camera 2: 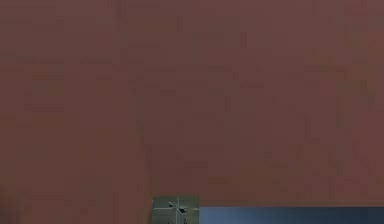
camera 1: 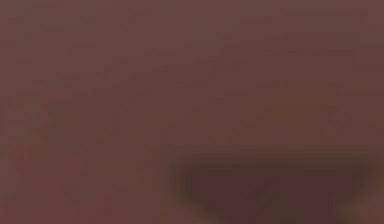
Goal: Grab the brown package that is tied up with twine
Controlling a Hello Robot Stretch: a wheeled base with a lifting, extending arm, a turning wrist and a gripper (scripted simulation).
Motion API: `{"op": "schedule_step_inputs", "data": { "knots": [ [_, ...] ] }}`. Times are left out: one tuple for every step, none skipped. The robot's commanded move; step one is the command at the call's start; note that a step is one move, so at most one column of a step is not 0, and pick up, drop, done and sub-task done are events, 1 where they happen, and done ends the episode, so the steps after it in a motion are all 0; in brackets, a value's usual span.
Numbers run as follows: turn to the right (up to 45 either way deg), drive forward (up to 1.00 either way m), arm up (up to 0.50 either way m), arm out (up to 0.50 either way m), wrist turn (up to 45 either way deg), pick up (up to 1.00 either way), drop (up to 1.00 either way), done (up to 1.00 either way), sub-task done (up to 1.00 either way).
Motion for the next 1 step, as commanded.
{"op": "schedule_step_inputs", "data": {
  "knots": [
    [0.0,0.0,0.0,0.0,0.0,0.0,0.0,1.0,0.0]
  ]
}}
